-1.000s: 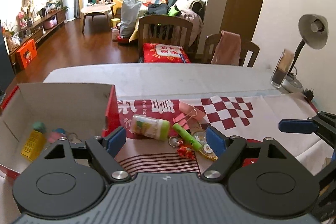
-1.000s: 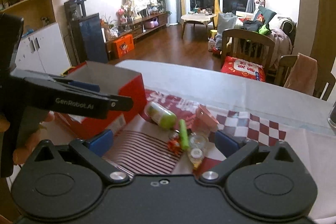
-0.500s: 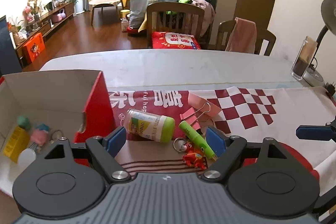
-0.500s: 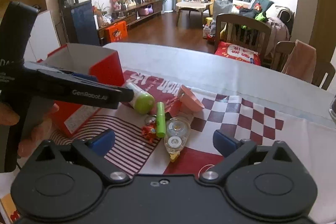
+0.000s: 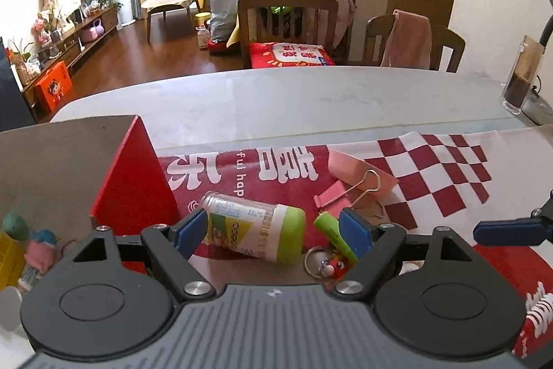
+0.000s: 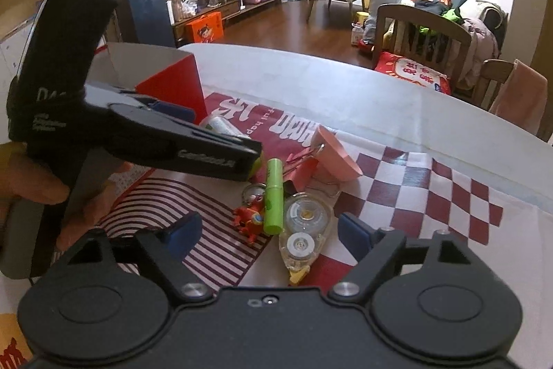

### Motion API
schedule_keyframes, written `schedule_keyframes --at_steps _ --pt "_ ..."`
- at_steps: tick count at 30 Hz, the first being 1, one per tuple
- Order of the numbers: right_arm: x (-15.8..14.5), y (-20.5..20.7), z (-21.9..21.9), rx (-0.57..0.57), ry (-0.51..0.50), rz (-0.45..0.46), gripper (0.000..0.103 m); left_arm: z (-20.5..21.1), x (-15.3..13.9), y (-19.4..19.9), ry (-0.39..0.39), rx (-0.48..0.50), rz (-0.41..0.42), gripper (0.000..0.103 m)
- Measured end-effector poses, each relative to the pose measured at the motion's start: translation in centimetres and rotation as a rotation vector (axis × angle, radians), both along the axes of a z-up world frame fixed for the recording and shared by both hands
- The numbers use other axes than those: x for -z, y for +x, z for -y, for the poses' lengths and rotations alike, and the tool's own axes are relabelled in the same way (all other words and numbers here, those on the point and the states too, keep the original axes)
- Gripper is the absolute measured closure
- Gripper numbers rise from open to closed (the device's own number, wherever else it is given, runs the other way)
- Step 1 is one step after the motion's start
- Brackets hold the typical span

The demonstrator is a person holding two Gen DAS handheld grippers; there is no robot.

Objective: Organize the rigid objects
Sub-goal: 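Grasp the green glue stick with the right tool while the left tool grasps the green-lidded jar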

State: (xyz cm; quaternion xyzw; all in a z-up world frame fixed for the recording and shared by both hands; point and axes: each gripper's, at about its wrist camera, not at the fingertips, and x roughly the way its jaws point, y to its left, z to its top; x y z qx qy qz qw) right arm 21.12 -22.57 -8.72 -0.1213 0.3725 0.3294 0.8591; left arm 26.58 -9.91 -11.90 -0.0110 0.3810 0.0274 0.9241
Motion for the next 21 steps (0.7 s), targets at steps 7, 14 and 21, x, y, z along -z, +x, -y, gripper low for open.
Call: schedule_keyframes --at_steps 7,14,21 --pt "1.2 1.7 -1.6 -0.010 -0.019 -0.017 0.029 -0.7 1.4 1.7 -0.014 -0.001 -0.027 0.019" --pt "2.5 3.2 -2.9 0.007 -0.032 -0.034 0.051 -0.5 1.9 2.3 0.034 0.022 -0.030 0.019" --pt "3.3 3.9 -3.5 0.024 -0.034 -0.037 0.062 -0.1 1.7 2.6 0.063 0.014 0.000 0.018"
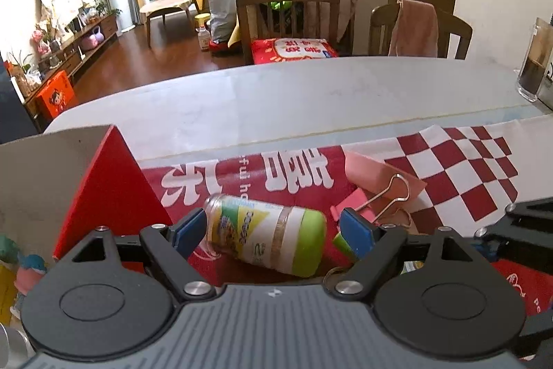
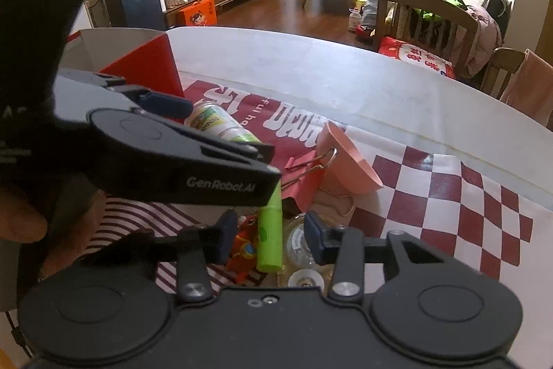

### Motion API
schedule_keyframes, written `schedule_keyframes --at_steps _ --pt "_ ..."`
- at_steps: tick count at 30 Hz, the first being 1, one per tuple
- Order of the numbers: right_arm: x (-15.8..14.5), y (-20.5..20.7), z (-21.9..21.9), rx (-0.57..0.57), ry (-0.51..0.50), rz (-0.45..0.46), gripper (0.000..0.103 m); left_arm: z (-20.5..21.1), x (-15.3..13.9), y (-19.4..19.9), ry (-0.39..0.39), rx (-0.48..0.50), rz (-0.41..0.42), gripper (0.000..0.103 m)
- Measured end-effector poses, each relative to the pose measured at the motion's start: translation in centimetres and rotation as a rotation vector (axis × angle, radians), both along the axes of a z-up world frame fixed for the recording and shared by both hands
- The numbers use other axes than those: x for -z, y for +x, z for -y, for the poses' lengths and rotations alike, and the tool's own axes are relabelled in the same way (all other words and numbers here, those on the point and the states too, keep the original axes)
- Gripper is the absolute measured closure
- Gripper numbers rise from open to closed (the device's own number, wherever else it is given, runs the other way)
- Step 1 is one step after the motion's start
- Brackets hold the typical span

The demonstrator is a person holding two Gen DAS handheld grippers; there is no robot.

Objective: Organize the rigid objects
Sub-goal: 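Grasp the green glue stick with the right tool while the left tool grasps the green-lidded jar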

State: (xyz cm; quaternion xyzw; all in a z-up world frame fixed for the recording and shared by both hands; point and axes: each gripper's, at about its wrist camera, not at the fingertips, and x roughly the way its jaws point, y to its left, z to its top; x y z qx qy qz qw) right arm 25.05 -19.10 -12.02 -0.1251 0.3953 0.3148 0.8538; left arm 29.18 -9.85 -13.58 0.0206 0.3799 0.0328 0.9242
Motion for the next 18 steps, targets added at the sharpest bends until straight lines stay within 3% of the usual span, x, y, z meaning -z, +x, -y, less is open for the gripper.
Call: schedule_keyframes --at_steps 5,8,12,18 --pt "0.28 0.16 -0.21 -0.001 -0.003 -0.004 0.064 0.01 0.09 0.33 0.023 0.008 0.014 0.018" --pt "0.42 0.20 -0.41 0.000 -0.005 -0.005 0.065 0.20 0.27 0.42 0.031 0.024 0.018 0.013" --pt "0.48 0.00 -0.67 0.004 -0.026 0.019 0.075 0.77 0.70 0.26 0.078 0.040 0.025 0.011" --pt "0.39 -0.06 -0.64 0.010 -0.021 0.019 0.089 0.45 0.62 -0.16 0.052 0.024 0.036 0.015"
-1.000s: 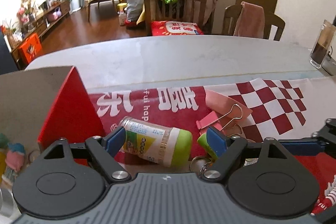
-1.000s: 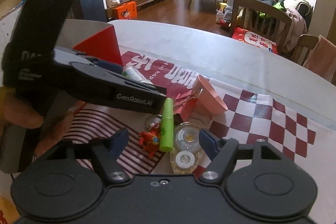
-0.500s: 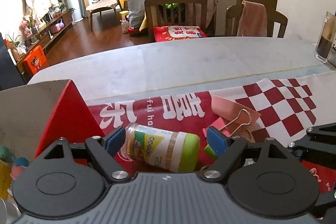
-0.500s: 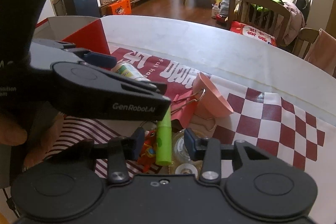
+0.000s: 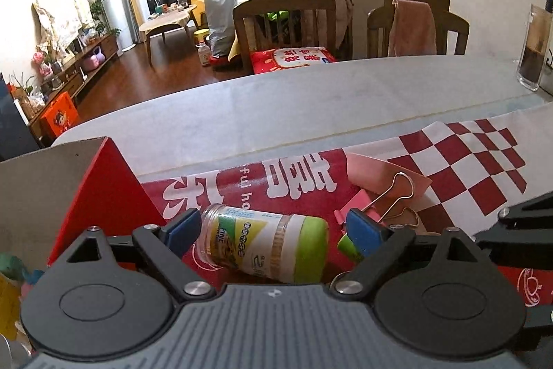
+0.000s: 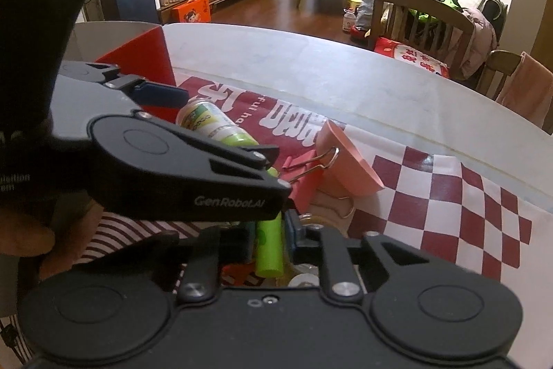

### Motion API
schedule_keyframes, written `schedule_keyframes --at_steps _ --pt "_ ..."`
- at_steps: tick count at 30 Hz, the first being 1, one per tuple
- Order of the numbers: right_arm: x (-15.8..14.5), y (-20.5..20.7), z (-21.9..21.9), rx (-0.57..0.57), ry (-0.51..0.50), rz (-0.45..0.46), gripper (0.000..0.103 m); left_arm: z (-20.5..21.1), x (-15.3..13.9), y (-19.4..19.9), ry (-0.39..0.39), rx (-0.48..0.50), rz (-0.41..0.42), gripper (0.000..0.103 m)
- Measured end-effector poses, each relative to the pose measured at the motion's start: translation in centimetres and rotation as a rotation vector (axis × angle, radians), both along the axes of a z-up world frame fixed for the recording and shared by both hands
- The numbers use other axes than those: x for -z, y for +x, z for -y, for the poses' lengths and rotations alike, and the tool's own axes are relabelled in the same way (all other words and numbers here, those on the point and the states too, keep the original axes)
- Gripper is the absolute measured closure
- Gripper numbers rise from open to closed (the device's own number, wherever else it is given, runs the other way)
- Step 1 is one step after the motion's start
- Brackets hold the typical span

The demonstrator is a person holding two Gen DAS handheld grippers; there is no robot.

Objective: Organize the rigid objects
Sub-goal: 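Grasp the green glue stick with the right tool while the left tool grasps the green-lidded jar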

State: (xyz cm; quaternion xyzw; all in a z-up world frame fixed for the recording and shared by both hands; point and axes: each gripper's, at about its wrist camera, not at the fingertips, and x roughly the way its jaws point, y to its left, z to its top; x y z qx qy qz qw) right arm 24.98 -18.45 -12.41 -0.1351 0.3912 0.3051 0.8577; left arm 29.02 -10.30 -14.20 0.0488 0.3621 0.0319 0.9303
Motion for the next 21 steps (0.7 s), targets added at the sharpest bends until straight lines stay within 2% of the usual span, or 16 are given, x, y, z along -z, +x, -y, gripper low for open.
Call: schedule_keyframes --at_steps 1,3,8,11,15,21 --pt "0.0 -0.2 0.0 -0.001 -0.004 0.005 0.089 -0.1 -0.1 -0.2 -0.003 -0.001 0.005 0.022" --pt "-0.1 -0.4 0.0 -0.007 -0.006 0.009 0.089 -0.3 -0.2 -0.3 -0.003 -0.010 0.003 0.026" --pt "-0.3 -0.7 0.7 -0.005 0.020 -0.015 0.089 -0.8 -0.8 -0.6 -0.030 -0.023 0.012 0.026" --pt "-0.5 -0.8 1.1 -0.004 0.034 -0.027 0.089 -0.7 -1.3 -0.7 -0.016 -0.005 0.039 0.025" --pt "-0.9 -0.9 1.6 -0.001 0.058 -0.038 0.089 -0.4 -1.1 -0.3 -0.003 0.014 0.020 0.018" --pt "-1.3 -1.0 2.2 0.004 0.078 -0.054 0.089 0.1 -0.1 0.0 0.036 0.031 -0.014 0.014"
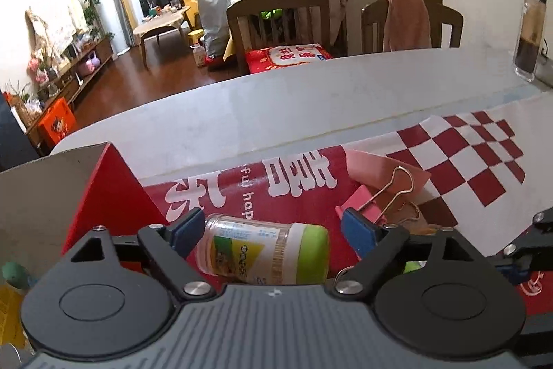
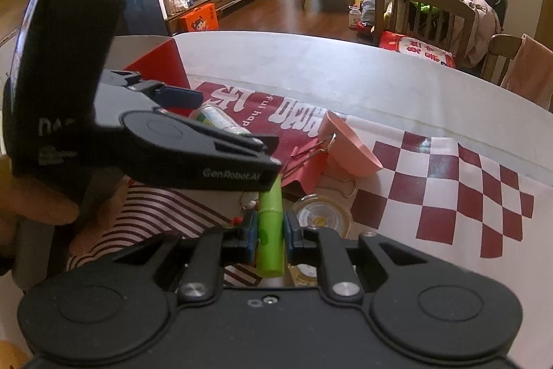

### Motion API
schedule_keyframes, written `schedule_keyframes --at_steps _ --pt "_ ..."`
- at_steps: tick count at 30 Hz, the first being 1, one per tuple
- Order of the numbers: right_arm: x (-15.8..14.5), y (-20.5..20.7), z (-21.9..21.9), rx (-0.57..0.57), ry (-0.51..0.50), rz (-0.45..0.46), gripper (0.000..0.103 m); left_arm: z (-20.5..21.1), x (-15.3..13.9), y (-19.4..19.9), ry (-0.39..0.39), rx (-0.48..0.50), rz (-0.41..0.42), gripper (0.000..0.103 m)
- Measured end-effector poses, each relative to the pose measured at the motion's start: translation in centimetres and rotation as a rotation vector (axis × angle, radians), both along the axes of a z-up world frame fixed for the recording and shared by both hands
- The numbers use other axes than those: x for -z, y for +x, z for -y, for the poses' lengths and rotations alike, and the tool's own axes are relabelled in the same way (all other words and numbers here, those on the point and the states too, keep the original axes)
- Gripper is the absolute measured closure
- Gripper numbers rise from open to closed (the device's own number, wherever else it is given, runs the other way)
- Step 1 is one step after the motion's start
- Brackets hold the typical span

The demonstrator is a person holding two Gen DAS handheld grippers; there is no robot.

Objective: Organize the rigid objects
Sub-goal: 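Grasp the green glue stick with the right tool while the left tool grasps the green-lidded jar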

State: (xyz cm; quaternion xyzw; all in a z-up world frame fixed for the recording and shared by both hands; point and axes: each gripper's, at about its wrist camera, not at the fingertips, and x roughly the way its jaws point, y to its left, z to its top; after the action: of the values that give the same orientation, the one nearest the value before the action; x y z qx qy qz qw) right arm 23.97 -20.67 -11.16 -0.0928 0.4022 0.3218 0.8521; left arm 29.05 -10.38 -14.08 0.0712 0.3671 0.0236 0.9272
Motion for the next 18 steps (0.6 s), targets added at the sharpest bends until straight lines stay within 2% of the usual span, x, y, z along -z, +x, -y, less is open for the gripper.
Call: schedule_keyframes --at_steps 5,8,10,13,18 --pt "-0.3 -0.1 0.1 0.004 0.016 -0.005 0.089 0.7 0.4 0.0 0.036 -0.012 -0.001 0.009" --pt "-0.6 -0.3 0.4 0.003 0.025 -0.002 0.089 0.7 -0.1 -0.8 0.021 -0.052 0.022 0.009" --pt "-0.8 -0.5 0.7 0.002 0.029 0.000 0.089 0.5 -0.9 -1.5 -0.040 -0.108 0.043 0.009" --pt "-1.0 -0.7 1.5 0.001 0.033 0.002 0.089 0.1 -1.8 -1.4 -0.165 -0.212 0.018 0.008" --pt "-1.5 -0.8 2.6 0.009 0.029 0.012 0.088 -0.9 -2.2 0.3 -0.266 -0.435 -0.058 0.008"
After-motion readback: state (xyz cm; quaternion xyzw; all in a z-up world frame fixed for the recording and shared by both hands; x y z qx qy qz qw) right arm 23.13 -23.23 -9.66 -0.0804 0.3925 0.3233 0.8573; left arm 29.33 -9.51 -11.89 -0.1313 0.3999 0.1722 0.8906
